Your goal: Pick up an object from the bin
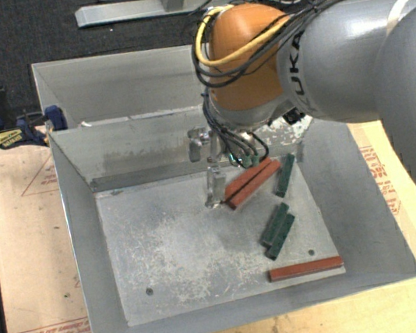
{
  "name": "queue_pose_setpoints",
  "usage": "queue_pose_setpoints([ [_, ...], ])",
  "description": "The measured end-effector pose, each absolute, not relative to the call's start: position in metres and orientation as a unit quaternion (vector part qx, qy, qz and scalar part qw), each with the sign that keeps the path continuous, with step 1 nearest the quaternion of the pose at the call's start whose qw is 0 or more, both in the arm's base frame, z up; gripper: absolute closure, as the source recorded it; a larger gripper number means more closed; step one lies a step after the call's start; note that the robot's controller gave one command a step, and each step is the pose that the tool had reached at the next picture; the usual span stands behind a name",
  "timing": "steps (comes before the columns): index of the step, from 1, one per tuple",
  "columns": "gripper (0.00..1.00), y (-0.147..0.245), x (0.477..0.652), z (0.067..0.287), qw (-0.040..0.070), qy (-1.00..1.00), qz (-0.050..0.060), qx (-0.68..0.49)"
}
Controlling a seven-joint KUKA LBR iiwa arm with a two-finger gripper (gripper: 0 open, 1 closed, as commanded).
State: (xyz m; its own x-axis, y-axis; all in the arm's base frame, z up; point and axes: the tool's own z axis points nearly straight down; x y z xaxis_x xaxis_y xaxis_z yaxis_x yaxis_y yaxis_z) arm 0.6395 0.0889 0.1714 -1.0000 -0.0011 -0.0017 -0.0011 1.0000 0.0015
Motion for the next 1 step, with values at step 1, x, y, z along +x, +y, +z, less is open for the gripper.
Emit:
queue_pose_setpoints([
  [1, 0.0, 0.0387, 0.6303, 0.1388, 0.003, 1.0, 0.001, -0.001],
])
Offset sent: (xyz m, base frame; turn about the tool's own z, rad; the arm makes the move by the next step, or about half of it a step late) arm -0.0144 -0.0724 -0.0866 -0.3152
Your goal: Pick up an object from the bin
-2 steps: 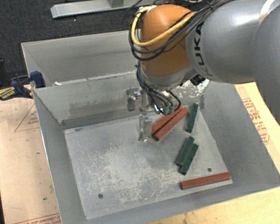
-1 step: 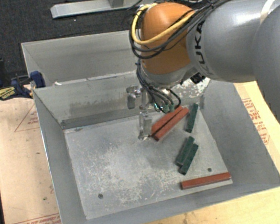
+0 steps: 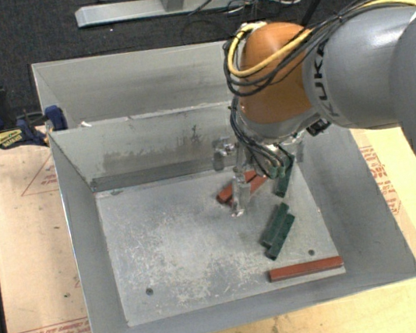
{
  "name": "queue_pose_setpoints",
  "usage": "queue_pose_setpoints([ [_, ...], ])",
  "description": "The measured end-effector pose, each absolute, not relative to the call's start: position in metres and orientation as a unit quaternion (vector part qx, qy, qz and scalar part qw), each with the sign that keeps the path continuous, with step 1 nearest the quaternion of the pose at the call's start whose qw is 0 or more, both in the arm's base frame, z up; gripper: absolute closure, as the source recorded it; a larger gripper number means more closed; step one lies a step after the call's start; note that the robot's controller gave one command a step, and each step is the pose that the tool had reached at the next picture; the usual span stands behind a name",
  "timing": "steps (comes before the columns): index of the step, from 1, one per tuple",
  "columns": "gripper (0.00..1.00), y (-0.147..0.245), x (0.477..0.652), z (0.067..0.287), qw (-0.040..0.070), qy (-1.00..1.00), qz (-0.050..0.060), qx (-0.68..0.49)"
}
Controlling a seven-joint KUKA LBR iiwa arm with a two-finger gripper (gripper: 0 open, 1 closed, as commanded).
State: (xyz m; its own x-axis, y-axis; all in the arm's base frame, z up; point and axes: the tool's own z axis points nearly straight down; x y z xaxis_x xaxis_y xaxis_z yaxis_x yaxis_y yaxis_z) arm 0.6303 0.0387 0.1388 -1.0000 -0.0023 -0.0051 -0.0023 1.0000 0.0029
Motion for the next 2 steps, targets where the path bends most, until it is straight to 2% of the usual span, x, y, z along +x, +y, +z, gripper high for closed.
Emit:
queue_pose_setpoints([
  [1, 0.0, 0.013, 0.628, 0.11, 0.001, 0.997, -0.001, -0.071],
  [2, 1.0, -0.022, 0.624, 0.074, 0.003, 0.998, 0.001, 0.062],
])
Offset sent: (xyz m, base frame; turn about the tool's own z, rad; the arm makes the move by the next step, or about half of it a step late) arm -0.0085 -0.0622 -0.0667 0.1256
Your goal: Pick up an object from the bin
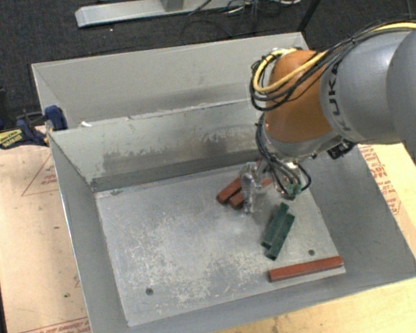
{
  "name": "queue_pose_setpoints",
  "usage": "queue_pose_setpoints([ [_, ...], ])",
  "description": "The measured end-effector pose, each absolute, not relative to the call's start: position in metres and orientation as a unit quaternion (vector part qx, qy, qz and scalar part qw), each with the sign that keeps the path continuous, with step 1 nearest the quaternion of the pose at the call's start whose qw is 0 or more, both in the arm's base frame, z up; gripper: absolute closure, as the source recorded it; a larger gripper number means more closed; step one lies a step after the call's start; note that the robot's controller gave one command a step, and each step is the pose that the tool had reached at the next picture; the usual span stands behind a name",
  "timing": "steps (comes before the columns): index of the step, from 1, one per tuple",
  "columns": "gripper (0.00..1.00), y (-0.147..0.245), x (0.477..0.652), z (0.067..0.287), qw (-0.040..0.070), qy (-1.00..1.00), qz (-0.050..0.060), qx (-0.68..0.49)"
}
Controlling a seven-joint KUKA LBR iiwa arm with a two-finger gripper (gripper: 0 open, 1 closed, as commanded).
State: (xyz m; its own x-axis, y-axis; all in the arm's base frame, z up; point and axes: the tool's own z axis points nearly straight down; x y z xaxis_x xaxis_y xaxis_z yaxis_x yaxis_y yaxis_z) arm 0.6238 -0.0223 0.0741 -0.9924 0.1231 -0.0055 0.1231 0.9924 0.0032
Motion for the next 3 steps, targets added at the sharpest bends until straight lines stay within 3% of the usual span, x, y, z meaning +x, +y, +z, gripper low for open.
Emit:
queue_pose_setpoints([
  [1, 1.0, -0.022, 0.624, 0.074, 0.003, 0.998, 0.001, 0.061],
  [2, 1.0, -0.014, 0.625, 0.114, 0.0, 0.999, 0.0, 0.045],
  [3, 1.0, 0.014, 0.607, 0.127, 0.002, 0.999, 0.0, 0.035],
])
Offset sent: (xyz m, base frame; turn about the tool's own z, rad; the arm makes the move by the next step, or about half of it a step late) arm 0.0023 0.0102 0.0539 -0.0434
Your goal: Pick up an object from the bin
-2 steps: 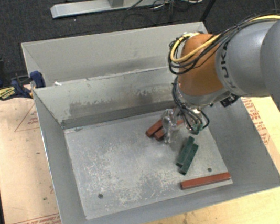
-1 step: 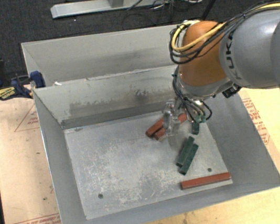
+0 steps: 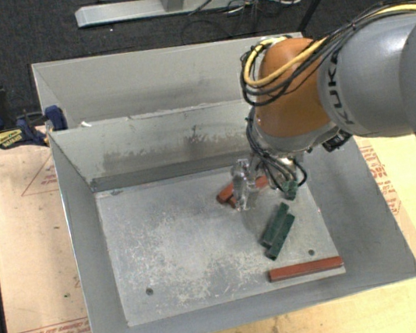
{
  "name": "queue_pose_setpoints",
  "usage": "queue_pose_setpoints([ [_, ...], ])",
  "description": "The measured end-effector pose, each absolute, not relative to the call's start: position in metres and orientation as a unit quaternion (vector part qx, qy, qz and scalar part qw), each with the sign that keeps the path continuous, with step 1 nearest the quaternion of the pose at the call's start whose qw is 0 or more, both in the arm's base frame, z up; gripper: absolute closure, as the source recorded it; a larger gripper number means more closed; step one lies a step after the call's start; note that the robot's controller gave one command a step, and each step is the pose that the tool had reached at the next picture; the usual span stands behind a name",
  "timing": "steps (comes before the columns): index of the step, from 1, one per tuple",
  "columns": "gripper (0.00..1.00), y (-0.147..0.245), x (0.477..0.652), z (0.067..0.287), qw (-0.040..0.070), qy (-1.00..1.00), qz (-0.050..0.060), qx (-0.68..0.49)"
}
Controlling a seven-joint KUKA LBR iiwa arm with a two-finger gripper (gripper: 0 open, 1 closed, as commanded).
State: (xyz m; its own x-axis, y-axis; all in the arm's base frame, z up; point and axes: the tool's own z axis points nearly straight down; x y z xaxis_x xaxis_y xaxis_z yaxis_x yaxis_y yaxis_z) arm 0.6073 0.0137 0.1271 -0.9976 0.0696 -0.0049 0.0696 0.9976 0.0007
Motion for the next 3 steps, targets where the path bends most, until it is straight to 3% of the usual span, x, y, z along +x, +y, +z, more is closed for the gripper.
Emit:
queue_pose_setpoints([
  [1, 1.0, 0.042, 0.61, 0.134, 0.001, 0.996, 0.001, 0.092],
  [2, 0.0, -0.009, 0.631, 0.138, 0.002, 0.992, 0.0, 0.125],
  [3, 0.0, -0.008, 0.63, 0.138, 0.002, 0.992, 0.0, 0.124],
])
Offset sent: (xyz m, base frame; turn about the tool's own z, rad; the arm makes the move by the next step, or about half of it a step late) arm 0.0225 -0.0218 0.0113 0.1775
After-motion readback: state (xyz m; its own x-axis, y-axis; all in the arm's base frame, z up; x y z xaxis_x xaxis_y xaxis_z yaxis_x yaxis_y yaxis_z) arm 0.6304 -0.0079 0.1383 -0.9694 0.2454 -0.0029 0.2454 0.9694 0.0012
